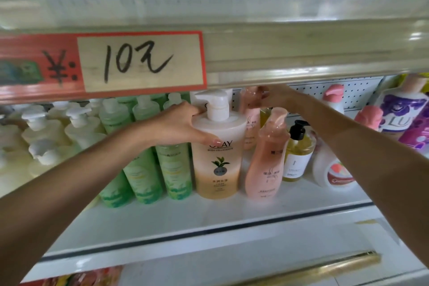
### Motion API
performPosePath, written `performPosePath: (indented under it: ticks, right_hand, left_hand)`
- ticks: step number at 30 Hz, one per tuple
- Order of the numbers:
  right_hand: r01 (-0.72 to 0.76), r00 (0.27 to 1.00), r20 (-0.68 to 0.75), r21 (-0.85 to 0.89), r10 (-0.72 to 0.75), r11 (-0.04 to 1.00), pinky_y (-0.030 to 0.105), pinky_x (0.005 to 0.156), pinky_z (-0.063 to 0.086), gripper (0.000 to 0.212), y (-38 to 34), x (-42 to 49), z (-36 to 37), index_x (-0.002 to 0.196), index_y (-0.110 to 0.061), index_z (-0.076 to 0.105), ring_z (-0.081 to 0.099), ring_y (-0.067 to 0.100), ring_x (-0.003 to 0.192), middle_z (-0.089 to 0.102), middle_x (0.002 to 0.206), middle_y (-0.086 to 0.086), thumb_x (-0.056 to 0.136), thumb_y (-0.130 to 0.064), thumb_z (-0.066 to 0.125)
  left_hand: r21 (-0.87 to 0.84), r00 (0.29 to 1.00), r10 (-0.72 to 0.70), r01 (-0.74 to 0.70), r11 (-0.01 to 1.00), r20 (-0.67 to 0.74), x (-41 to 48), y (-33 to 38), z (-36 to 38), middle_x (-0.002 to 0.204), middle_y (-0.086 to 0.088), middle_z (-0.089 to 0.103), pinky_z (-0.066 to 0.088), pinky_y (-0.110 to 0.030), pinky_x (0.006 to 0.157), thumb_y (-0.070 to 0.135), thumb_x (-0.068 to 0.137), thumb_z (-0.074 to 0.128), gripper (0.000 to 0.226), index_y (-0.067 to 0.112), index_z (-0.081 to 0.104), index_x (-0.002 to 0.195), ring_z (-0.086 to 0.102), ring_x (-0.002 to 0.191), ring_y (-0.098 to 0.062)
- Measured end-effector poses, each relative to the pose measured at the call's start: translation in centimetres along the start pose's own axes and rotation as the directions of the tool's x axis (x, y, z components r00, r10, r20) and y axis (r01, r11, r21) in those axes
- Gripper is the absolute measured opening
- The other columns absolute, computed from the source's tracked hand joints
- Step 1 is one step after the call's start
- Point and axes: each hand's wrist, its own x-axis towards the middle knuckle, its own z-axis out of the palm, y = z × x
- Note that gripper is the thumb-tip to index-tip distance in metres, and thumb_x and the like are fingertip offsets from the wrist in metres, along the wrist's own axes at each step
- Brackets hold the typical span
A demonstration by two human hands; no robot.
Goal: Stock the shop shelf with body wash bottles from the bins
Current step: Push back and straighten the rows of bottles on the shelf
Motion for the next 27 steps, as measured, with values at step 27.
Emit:
performPosePath:
  ticks: [27]
  right_hand:
    - [-0.031,0.992,0.120,0.514,-0.037,0.857,0.019,0.086,0.052,0.059,-1.2,-13.3,-4.0,0.130,-0.008,0.053,0.064,0.013,0.110,0.067,0.117,0.004,0.080,0.025,0.049]
  left_hand:
    - [-0.025,0.999,0.026,-0.025,0.999,0.018,-0.4,0.1,0.0,0.098,0.012,0.071,0.050,-0.040,0.093,0.073,0.039,0.069,0.076,0.028,0.067,0.101,0.065,0.094,-0.009]
